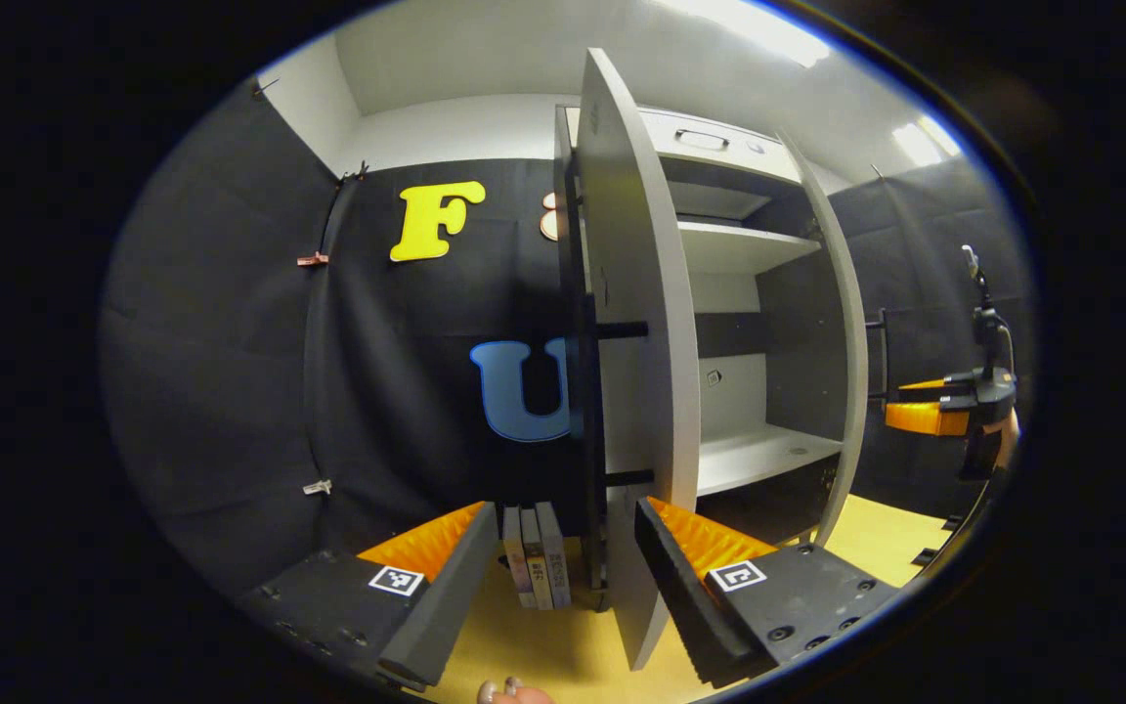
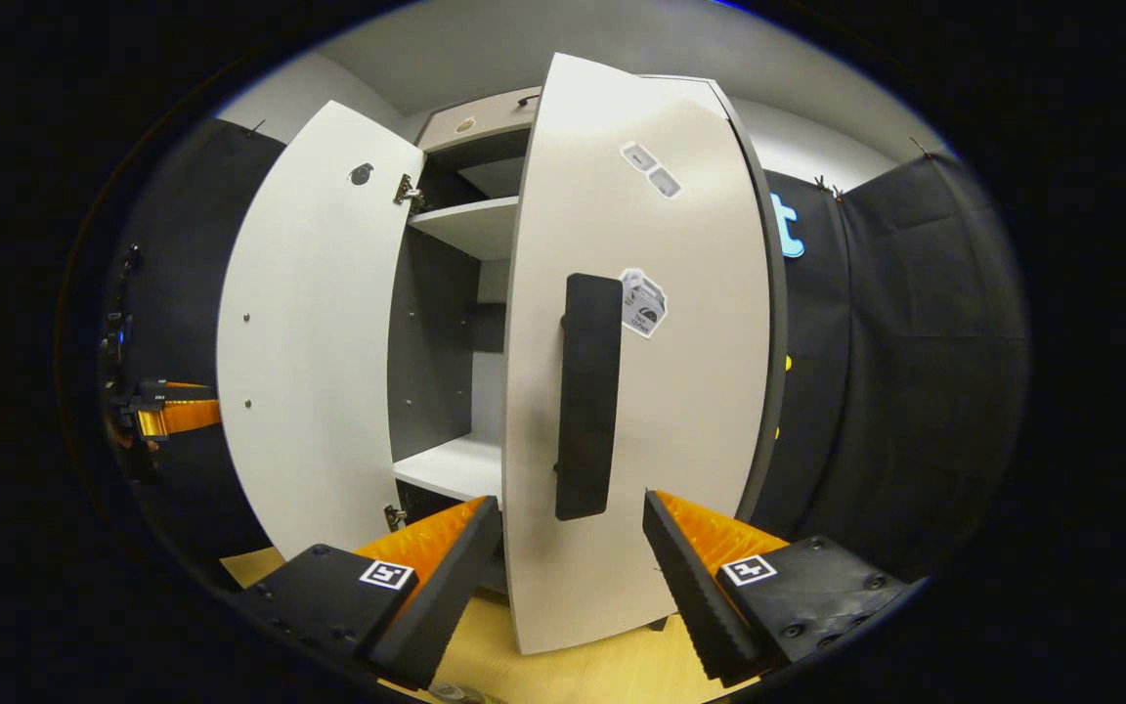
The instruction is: Grasp the bottle in the cabinet with the left hand and place it on the coaster, then close the right door with the right hand and the left door with the left hand.
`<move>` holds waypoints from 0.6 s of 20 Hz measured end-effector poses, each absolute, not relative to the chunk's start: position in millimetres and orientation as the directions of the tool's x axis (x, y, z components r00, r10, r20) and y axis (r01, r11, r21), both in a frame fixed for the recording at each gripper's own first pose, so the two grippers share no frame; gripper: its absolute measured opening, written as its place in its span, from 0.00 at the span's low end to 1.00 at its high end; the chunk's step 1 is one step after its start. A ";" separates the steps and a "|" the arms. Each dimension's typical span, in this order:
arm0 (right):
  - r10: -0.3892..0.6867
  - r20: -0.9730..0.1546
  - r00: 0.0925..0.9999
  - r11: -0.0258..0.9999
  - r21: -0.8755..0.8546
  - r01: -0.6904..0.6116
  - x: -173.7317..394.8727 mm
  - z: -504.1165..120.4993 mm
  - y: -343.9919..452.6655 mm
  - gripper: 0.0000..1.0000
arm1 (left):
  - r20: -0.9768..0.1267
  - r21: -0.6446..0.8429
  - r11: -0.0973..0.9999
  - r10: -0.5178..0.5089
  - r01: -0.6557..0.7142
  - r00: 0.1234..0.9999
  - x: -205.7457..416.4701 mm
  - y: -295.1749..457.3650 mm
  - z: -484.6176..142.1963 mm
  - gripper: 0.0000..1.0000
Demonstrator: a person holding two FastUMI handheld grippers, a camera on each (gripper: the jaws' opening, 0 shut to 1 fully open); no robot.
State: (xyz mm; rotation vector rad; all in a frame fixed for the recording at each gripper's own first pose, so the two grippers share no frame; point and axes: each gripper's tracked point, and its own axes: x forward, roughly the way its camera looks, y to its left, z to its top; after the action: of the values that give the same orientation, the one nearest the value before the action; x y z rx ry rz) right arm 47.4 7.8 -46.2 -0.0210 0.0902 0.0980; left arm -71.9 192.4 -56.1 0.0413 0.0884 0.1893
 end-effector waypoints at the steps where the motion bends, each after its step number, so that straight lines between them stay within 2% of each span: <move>1: 0.099 -0.091 0.991 0.995 -0.017 -0.101 46.6 -44.5 8.2 0.98 | -0.085 0.035 0.983 0.182 -0.179 0.980 -69.9 191.5 -59.2 0.90; 8: 0.051 -0.097 0.994 0.999 -0.010 -0.052 32.1 -43.0 -12.3 0.98 | -0.084 -0.020 0.992 0.126 -0.128 0.988 -64.3 186.6 -63.6 0.90; 10: 0.037 -0.105 0.994 0.999 -0.012 -0.039 29.3 -46.2 -20.2 0.98 | -0.089 -0.008 0.995 0.100 -0.101 0.991 -58.0 183.6 -64.0 0.86; 12: 0.025 -0.111 0.993 1.000 -0.007 -0.026 28.0 -47.8 -27.6 0.98 | -0.095 -0.008 0.997 0.074 -0.075 0.993 -48.8 180.0 -62.0 0.86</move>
State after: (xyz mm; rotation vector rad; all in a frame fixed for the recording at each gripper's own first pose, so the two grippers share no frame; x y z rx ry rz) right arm 28.0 -27.6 -47.8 -0.0088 0.1116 0.0254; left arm -48.8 180.0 -62.0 -0.0112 0.0943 0.0750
